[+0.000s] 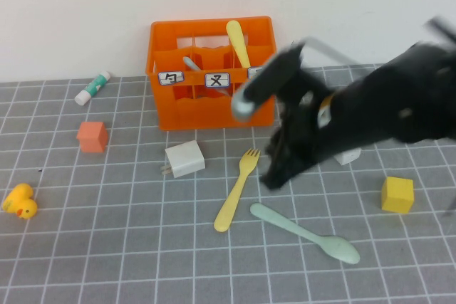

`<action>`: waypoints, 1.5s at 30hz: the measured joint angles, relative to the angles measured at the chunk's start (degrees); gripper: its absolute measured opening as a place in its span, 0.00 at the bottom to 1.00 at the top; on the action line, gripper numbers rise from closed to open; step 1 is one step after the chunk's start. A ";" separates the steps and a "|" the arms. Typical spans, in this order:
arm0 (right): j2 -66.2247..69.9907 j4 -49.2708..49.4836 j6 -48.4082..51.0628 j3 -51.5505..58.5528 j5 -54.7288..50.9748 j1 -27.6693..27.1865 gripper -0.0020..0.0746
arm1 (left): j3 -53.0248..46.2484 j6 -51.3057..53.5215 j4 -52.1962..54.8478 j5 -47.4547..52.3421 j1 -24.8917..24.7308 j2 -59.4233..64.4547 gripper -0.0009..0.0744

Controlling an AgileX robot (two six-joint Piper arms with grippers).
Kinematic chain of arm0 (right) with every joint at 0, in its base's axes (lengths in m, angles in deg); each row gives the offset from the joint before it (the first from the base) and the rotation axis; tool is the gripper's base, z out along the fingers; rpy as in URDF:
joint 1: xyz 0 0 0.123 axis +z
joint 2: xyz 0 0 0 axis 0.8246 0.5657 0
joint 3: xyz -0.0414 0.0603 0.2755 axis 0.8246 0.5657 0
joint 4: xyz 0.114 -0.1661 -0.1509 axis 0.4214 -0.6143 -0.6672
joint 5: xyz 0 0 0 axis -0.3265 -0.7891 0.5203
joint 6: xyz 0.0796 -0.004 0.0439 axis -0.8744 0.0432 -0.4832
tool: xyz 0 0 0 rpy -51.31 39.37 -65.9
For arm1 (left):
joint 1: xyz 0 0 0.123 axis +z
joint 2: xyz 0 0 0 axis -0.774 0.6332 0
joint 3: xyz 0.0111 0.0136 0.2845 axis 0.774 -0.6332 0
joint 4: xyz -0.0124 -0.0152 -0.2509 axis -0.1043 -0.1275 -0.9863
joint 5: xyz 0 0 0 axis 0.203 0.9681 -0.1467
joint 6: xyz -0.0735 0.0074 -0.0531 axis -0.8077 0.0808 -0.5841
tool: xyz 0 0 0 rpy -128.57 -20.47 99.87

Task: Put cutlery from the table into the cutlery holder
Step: Pick up the spoon

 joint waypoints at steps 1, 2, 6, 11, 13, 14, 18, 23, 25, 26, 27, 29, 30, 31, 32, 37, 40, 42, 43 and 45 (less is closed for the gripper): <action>-1.42 0.00 0.00 -0.11 1.09 -0.12 0.03 | 0.00 0.00 0.04 0.00 0.00 0.00 0.01; -2.34 0.00 0.00 -0.22 1.38 -0.41 0.03 | 0.00 0.00 0.13 0.00 0.00 0.00 0.01; -3.21 0.11 2.99 -0.57 -5.29 -1.74 0.02 | 0.00 0.00 0.13 0.00 0.00 0.00 0.01; 1.66 3.75 15.17 -0.46 -17.67 -2.24 0.07 | 0.00 0.00 0.13 0.00 0.00 0.00 0.01; 4.28 6.62 18.65 -0.46 -18.75 -2.24 0.14 | 0.00 0.00 0.13 0.00 0.00 0.00 0.01; 5.46 7.59 19.49 -0.46 -19.06 -2.24 0.19 | 0.00 0.00 0.13 0.00 0.00 0.00 0.01; 8.40 8.97 20.58 -0.46 -20.94 -2.24 0.36 | 0.00 -0.86 0.13 0.00 0.00 0.00 0.01; 9.55 8.04 20.58 -0.46 -17.82 -2.24 0.42 | 0.00 -1.21 0.13 0.00 0.00 0.00 0.01; 9.55 7.50 20.61 -0.46 -14.81 -2.24 0.43 | 0.00 -1.21 0.13 0.00 0.00 0.00 0.01; 9.55 7.42 20.61 -0.46 -13.87 -2.24 0.43 | 0.00 -1.21 0.13 0.00 0.00 0.00 0.01; 9.59 7.25 20.72 -0.46 -12.94 -2.24 0.43 | 0.00 -1.21 0.13 0.00 0.00 0.00 0.01; 9.81 7.11 20.71 -0.46 -11.44 -2.24 0.43 | 0.00 -1.30 0.13 0.00 0.00 0.00 0.01; 9.95 7.11 20.84 -0.46 -10.38 -2.24 0.43 | 0.00 -1.30 0.13 0.00 0.00 0.00 0.01; 10.27 7.11 20.84 -0.46 -9.05 -2.24 0.43 | 0.00 -1.30 0.13 0.00 0.00 0.00 0.01; 10.52 7.11 20.86 -0.46 -7.68 -2.24 0.43 | 0.00 -1.30 0.13 0.00 0.00 0.00 0.01; 13.08 9.51 20.96 -0.46 -4.87 -2.24 0.43 | 0.00 -1.30 0.13 0.00 0.00 0.00 0.01; 14.62 9.91 21.72 -0.46 -4.98 -2.24 0.43 | 0.00 -1.30 0.13 0.00 0.00 0.00 0.01; 14.90 9.91 22.60 -0.56 -4.73 -2.24 0.43 | 0.00 -1.30 0.13 0.00 0.00 0.00 0.01; 14.95 9.91 23.03 -0.56 -4.73 -2.24 0.43 | 0.00 -1.30 0.13 0.00 0.00 0.00 0.01; 15.18 9.91 24.16 -0.67 -4.73 -2.24 0.43 | 0.00 -1.30 0.13 0.00 0.00 0.00 0.01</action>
